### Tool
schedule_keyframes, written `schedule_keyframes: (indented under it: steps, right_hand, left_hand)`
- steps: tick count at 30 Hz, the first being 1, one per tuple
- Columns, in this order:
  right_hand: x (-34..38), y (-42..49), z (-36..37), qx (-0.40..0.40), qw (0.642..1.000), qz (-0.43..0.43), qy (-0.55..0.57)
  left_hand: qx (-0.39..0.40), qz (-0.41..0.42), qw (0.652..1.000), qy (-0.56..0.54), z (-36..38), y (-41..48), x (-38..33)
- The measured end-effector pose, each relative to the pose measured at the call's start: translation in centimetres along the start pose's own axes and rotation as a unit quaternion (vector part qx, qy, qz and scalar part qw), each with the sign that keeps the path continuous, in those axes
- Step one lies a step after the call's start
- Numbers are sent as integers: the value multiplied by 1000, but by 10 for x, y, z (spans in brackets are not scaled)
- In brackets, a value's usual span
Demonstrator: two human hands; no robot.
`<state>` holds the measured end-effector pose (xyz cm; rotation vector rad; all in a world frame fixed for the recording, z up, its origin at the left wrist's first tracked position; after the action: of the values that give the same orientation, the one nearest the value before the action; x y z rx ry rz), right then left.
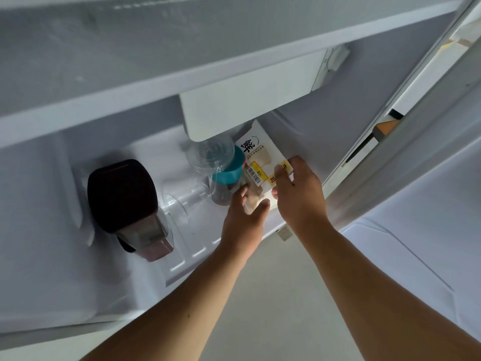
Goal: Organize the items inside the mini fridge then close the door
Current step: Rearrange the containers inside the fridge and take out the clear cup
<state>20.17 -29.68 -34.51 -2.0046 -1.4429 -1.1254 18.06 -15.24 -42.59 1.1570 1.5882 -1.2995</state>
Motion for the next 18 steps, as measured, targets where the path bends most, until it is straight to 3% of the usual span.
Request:
schedule_keyframes:
  steps: [5,9,14,18]
  right_hand:
    - [-9,-30,-8,-65,994,62,65]
    - [-11,-51,7,-51,991,88,83]
    - [1,-44,5,-20,997,-4,-73]
    - [-17,-36,16,67,991,41,-104]
  left_hand:
    - [-16,-22,999,-25,-5,-5,4]
    - [-59,-40,995,-73,-10,-12,16]
    - [-60,-50,995,-66,-17,-19,22]
    - [2,-60,996,-72,-11,-13,23]
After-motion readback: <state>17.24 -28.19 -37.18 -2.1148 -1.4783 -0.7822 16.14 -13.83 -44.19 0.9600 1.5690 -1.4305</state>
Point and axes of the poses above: each hand's wrist, its own y-axis towards the middle knuckle, its own z-axis out of the palm, x = y × z, the point moved 8 cm from there along y, towards the middle knuckle, and after that the axes turned 3 degrees about -x, right-handed, at the moved point
